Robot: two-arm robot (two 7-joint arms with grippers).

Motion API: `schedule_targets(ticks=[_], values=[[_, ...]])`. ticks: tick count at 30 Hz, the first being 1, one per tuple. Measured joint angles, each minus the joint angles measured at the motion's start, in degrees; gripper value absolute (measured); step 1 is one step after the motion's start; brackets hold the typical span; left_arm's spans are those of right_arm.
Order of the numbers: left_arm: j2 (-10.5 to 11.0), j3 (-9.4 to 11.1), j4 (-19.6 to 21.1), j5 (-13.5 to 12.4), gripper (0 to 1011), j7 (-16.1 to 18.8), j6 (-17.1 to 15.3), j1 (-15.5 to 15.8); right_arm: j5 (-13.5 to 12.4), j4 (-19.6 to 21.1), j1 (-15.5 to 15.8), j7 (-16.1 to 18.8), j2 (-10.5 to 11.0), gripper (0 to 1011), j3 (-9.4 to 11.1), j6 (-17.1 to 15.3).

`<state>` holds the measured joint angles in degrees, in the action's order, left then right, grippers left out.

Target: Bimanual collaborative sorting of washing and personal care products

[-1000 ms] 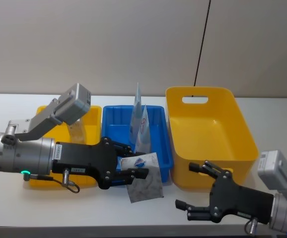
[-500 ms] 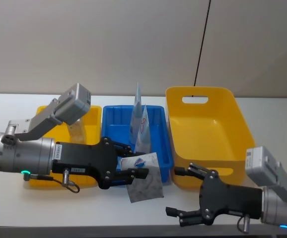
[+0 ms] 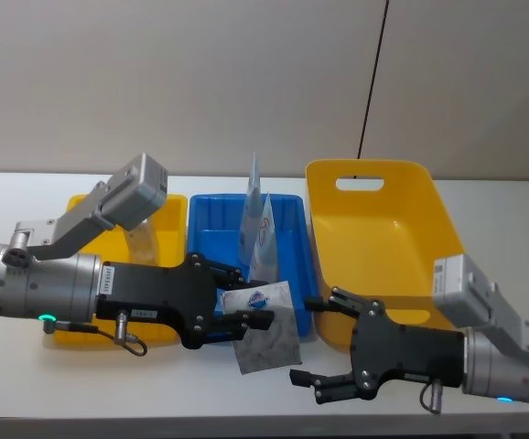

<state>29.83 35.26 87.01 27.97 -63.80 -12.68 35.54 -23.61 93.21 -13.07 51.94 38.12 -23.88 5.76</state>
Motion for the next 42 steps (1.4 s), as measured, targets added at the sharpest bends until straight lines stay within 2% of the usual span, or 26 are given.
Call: schedule_targets(ticks=[20, 34, 40, 42], values=[[0.0, 0.0, 0.0, 0.0, 343, 0.0, 0.0, 0.0, 1.67, -4.13, -5.22, 0.24, -3.0, 1003, -3.5, -0.24], [0.0, 0.0, 0.0, 0.0, 343, 0.0, 0.0, 0.0, 2.36, -6.13, -7.66, -0.33, -4.38, 1003, -5.46, -2.26], [0.0, 0.0, 0.0, 0.0, 343, 0.02, 0.0, 0.0, 2.48, -6.52, -8.13, -0.52, -4.65, 906, -5.92, -2.77], [0.0, -0.01, 0.0, -0.01, 343, 0.02, 0.0, 0.0, 2.52, -6.61, -8.26, -0.55, -4.74, 834, -6.07, -2.91]])
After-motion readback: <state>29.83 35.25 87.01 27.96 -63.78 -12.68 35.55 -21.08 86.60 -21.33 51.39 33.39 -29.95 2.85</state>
